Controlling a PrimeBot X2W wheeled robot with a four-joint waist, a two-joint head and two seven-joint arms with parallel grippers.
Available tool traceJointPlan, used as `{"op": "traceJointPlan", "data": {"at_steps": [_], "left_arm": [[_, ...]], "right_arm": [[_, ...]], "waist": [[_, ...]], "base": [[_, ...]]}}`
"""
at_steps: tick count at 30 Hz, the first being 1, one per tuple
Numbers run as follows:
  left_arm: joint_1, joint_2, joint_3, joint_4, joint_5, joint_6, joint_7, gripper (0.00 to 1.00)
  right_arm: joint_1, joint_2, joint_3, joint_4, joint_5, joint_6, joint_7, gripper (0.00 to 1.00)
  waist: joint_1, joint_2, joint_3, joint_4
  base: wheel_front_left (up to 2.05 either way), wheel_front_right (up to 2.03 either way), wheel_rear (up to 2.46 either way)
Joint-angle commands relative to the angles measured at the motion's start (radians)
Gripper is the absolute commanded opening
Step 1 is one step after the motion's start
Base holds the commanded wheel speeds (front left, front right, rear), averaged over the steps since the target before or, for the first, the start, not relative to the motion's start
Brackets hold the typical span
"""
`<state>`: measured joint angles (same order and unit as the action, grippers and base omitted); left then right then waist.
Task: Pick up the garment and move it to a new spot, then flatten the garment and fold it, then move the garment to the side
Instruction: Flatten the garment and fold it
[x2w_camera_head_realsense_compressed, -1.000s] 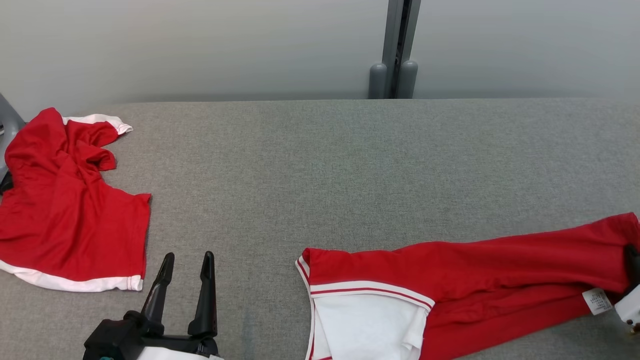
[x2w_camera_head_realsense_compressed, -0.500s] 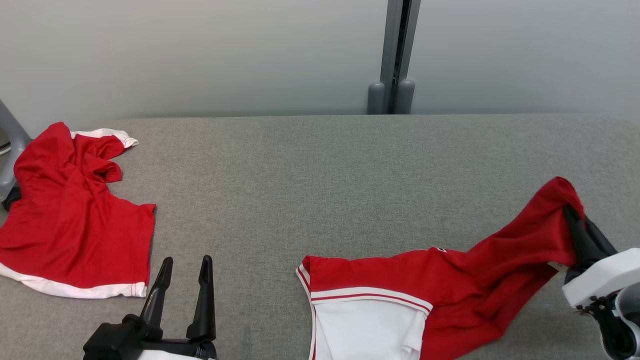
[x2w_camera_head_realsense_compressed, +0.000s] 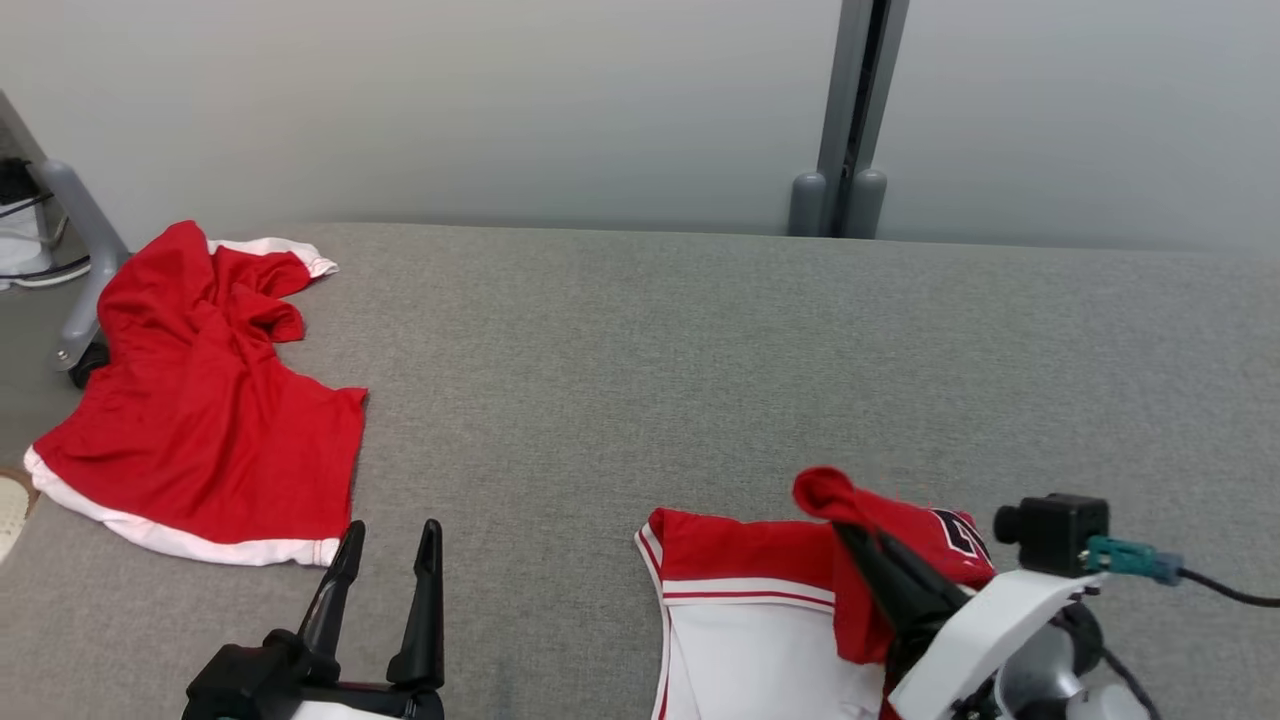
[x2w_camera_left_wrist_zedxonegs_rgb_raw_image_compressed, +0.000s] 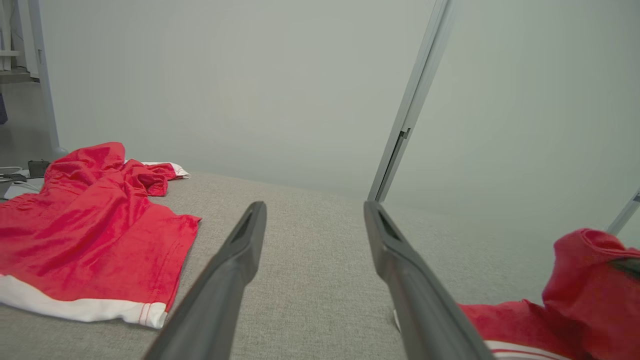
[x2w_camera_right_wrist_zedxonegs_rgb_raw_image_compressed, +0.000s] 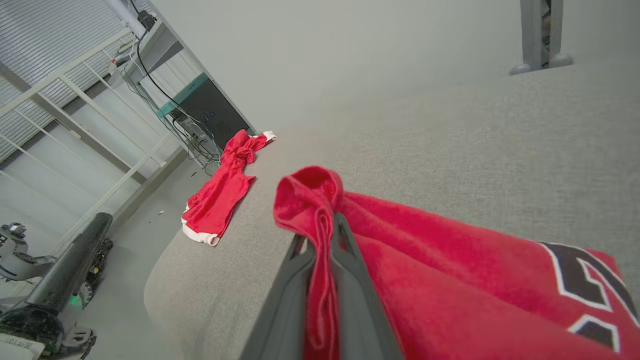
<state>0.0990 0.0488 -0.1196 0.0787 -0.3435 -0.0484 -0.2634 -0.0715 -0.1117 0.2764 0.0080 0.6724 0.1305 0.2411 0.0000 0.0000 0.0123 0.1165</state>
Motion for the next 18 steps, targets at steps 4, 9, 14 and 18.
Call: {"op": "traceJointPlan", "data": {"at_steps": [4, 9, 14, 18], "left_arm": [[-0.027, 0.003, -0.003, 0.014, 0.012, -0.013, -0.002, 1.0], [-0.034, 0.003, -0.007, 0.025, 0.019, -0.02, -0.002, 1.0], [-0.04, 0.003, -0.009, 0.029, 0.018, -0.021, -0.002, 1.0], [-0.041, 0.003, -0.007, 0.029, 0.014, -0.018, -0.002, 1.0]], "right_arm": [[-0.023, 0.018, 0.058, 0.067, 0.021, 0.0, -0.003, 0.0], [-0.053, 0.031, 0.112, 0.17, 0.043, 0.0, -0.025, 0.0], [-0.08, 0.043, 0.156, 0.25, 0.063, 0.0, -0.046, 0.0], [-0.097, 0.047, 0.185, 0.296, 0.075, 0.0, -0.062, 0.0]], "waist": [[0.0, 0.0, 0.012, 0.049], [0.0, 0.0, 0.021, 0.09], [0.0, 0.0, 0.026, 0.112], [0.0, 0.0, 0.03, 0.114]], "base": [[0.0, 0.0, 0.0], [0.0, 0.0, 0.0], [0.0, 0.0, 0.0], [0.0, 0.0, 0.0]]}}
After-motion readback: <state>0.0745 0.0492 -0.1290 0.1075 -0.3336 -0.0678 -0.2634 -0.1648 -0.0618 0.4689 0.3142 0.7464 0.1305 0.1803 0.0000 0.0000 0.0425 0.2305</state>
